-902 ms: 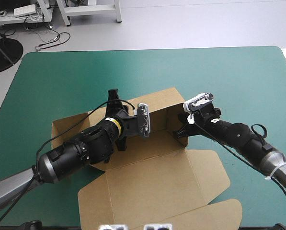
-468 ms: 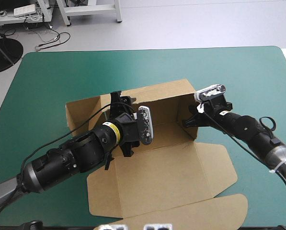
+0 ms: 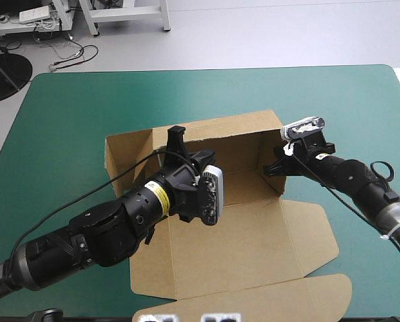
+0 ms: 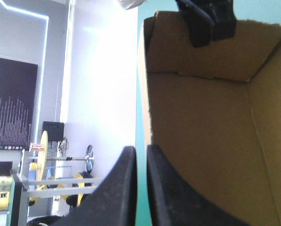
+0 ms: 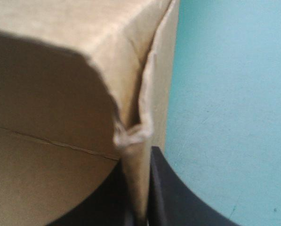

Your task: Fold the box

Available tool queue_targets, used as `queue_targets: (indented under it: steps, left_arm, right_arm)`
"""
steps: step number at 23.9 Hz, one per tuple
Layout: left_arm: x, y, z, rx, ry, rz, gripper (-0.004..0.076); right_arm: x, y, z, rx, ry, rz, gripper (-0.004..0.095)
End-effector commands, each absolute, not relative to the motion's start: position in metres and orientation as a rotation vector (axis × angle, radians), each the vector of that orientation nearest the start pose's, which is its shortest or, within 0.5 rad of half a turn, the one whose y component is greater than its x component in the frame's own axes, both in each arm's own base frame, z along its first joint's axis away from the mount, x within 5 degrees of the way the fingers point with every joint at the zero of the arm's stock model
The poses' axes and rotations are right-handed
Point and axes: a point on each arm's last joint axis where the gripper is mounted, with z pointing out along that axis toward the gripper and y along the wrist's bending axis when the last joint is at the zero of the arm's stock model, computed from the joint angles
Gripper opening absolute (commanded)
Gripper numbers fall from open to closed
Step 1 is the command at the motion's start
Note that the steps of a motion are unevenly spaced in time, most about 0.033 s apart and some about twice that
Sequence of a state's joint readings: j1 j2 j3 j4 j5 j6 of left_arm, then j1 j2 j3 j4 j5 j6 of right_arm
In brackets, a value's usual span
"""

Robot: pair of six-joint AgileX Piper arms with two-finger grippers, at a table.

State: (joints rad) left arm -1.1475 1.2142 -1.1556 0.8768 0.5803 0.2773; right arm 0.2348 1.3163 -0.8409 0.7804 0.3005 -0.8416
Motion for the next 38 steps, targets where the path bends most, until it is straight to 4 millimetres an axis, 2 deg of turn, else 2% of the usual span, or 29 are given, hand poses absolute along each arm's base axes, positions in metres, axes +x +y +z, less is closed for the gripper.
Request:
queue_targets:
  steps: [1,6,11,12,15,18,19,20,21,22,24,26,28,30,33,35,38]
  left_arm:
    - [0.146,-0.211,0.426,1.46,1.139,0.368,0.0014]
    - [0.166,-0.185,0.449,1.264,1.366,0.212,0.0015]
    - [0.191,-0.14,0.468,1.072,1.668,0.095,0.0015]
    - [0.2,-0.121,0.468,0.996,1.785,0.045,0.0015]
    - [0.213,-0.088,0.463,0.842,1.938,-0.013,0.0015]
    - [0.219,-0.066,0.459,0.739,2.032,-0.112,0.0015]
    - [0.222,-0.046,0.455,0.653,2.097,-0.155,0.0015]
    - [0.222,-0.04,0.455,0.624,2.116,-0.172,0.0015]
    - [0.224,-0.022,0.451,0.555,2.175,-0.156,0.0015]
    - [0.225,-0.014,0.449,0.519,2.201,-0.147,0.0015]
    - [0.228,0.002,0.443,0.448,2.261,-0.135,0.0014]
    - [0.232,0.006,0.442,0.399,2.267,-0.143,0.0014]
    - [0.232,0.004,0.442,0.395,2.261,-0.173,0.0013]
    - [0.232,0.004,0.442,0.395,2.261,-0.173,0.0003]
    - [0.233,0.005,0.441,0.395,2.262,-0.171,-0.001]
    - [0.234,0.005,0.44,0.395,2.266,-0.173,-0.001]
    - [0.234,0.005,0.44,0.394,2.268,-0.173,-0.001]
  right_arm:
    - [0.269,0.083,0.307,-0.465,2.056,0.312,-0.002]
    - [0.271,0.08,0.325,-0.508,2.067,0.322,-0.002]
    - [0.272,0.07,0.343,-0.541,2.126,0.306,-0.002]
    - [0.27,0.064,0.35,-0.555,2.168,0.318,-0.002]
    - [0.266,0.058,0.361,-0.58,2.223,0.357,-0.002]
    - [0.26,0.054,0.367,-0.595,2.3,0.389,-0.002]
    - [0.256,0.052,0.371,-0.589,2.355,0.38,-0.002]
    - [0.256,0.05,0.371,-0.584,2.39,0.366,-0.002]
    - [0.256,0.047,0.37,-0.574,2.461,0.339,-0.002]
    - [0.257,0.046,0.367,-0.569,2.507,0.331,-0.002]
    - [0.266,0.045,0.355,-0.58,2.643,0.344,-0.002]
    - [0.287,0.047,0.336,-0.559,2.736,0.374,-0.002]
    - [0.317,0.049,0.315,-0.503,2.814,0.397,-0.002]
    - [0.339,0.051,0.303,-0.471,2.846,0.408,-0.002]
    - [0.363,0.062,0.294,-0.473,2.858,0.412,0.001]
    - [0.369,0.071,0.298,-0.527,2.826,0.414,0.0109]
    - [0.373,0.076,0.311,-0.533,2.771,0.435,0.0359]
